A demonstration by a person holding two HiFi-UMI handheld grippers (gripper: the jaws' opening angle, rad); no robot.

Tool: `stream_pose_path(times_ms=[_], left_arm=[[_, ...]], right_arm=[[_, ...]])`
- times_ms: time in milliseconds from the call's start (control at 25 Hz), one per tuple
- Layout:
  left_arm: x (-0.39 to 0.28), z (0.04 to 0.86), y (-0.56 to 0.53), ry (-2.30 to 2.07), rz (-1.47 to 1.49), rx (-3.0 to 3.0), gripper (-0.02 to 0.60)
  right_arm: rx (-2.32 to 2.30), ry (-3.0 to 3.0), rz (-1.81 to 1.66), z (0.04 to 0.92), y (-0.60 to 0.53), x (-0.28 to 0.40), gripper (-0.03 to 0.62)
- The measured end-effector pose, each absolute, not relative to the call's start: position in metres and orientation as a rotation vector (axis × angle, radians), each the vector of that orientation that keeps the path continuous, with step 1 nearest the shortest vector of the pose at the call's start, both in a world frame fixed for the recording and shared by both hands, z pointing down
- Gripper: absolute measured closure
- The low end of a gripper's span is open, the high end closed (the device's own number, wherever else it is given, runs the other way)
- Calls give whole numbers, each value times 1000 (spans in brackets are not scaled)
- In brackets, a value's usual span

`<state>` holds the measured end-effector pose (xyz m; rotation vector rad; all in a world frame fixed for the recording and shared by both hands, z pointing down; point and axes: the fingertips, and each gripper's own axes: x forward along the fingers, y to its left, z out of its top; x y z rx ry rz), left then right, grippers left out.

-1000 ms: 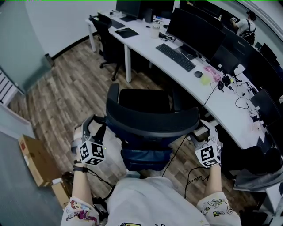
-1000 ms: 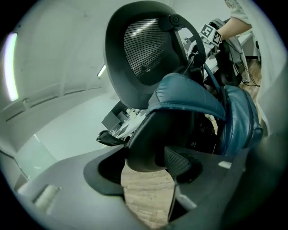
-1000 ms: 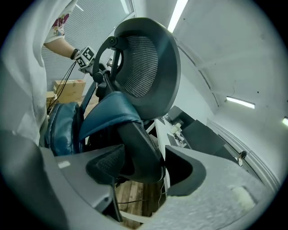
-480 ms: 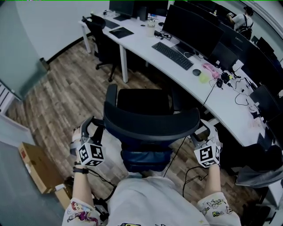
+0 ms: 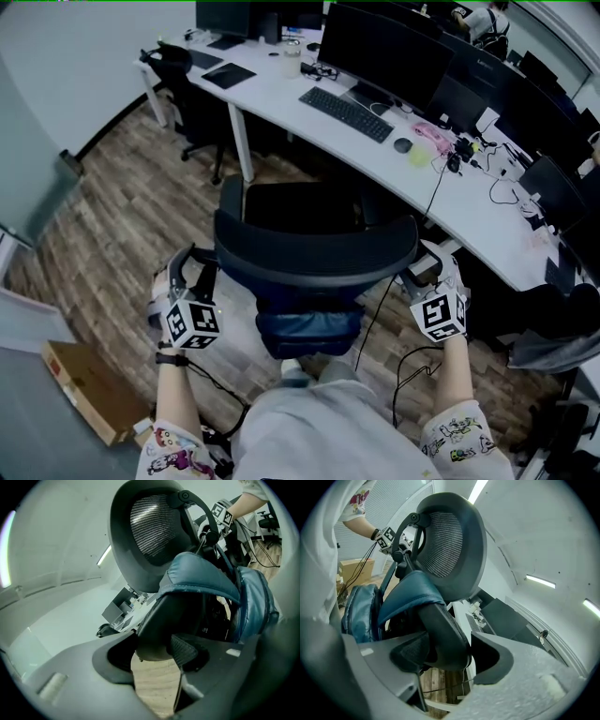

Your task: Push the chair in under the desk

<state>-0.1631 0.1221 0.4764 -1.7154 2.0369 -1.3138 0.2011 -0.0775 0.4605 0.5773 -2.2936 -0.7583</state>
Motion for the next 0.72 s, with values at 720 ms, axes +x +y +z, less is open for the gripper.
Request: stream_pose_path(times_ms=[720], left_arm=[[-183,473,79,1993,-1314,-1749,336]], right_arm=[[636,-2242,-703,462,-104,192,324]])
